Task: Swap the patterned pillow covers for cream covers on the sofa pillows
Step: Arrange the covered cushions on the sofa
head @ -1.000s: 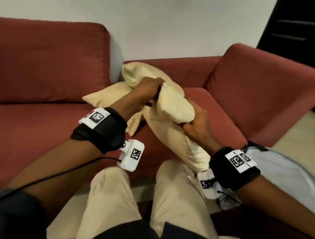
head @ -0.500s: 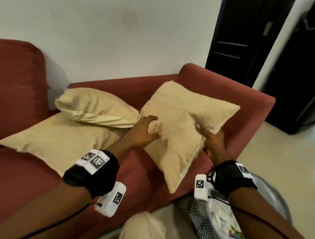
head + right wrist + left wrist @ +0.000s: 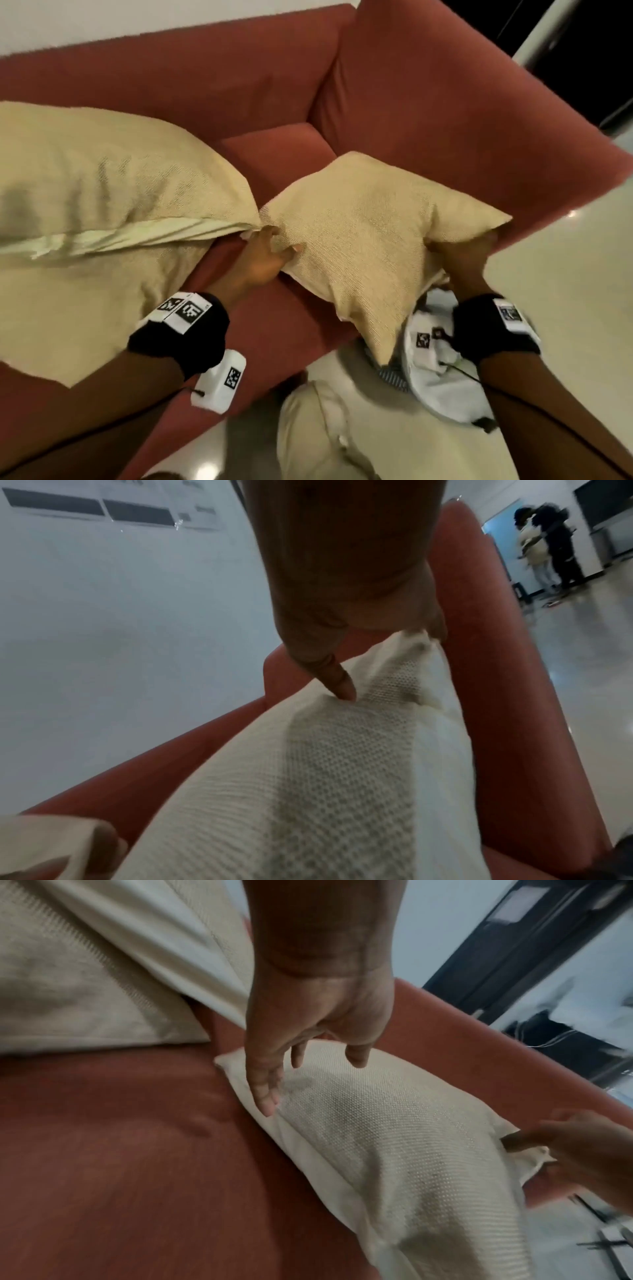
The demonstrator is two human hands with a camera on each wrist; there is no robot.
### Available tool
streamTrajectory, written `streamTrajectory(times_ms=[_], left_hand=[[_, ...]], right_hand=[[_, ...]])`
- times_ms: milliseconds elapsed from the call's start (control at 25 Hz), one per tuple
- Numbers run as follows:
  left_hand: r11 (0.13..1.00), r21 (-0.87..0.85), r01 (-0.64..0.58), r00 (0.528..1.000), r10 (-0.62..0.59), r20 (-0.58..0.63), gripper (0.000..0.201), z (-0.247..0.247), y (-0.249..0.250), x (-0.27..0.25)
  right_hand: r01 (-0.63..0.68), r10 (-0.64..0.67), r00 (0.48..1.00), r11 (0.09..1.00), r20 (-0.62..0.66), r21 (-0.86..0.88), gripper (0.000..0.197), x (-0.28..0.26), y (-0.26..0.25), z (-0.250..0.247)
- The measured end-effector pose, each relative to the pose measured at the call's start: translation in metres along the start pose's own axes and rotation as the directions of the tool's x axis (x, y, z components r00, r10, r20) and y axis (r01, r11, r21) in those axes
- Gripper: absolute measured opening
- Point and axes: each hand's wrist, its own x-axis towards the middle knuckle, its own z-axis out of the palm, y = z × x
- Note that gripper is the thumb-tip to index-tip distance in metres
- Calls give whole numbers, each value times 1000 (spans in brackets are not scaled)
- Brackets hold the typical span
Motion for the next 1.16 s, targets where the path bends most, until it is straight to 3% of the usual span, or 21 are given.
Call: streamTrajectory(times_ms=[80,160,280,360,480,560,600,680,760,880,960,1040,1160], left_hand=[[979,-62,193,979,-188,71,72,3,20,-5],[915,-120,385,917,-365,162,75,9,50,-10],[883,-86,461,881,-445,159,79,10,69,-1],[858,-52,512,854,-501,143,89,10,77,11],[790,-63,610,785,-593,178,79,10,86,22],[770,-90,632,768,-607,203,81,12,83,31],[764,-108,636,766,-608,211,83,11,80,33],[721,-187,667,740,-615,273,93,13,79,40],[667,-265,696,716,-621,319,113,18,82,42],[707,-305,638,769,-562,305,120,17,108,44],[773,-346,532,840,-432,328,93,13,142,44],[821,-359,444,882,-329,338,74,12,167,48],[875,-283,393,890,-284,358,72,13,177,65]], right_hand=[[156,-191,980,917,-63,-367,102,-6,-26,3],[320,-328,941,792,80,-520,89,-7,-55,3],[472,-235,831,777,504,-417,75,13,-77,15],[506,-168,787,727,594,-465,82,38,-91,23],[429,-23,827,672,562,-603,117,75,-107,33],[318,154,816,685,556,-656,132,93,-107,44],[274,239,788,688,567,-672,129,97,-103,47],[186,322,715,768,621,-613,102,96,-97,50],[134,252,701,873,667,-470,65,84,-98,42],[174,57,762,941,645,-289,35,66,-135,9],[227,-72,796,956,602,-186,36,63,-167,-12],[298,-161,807,942,568,-157,39,65,-192,-19],[352,-174,825,903,538,-247,43,77,-198,-4]])
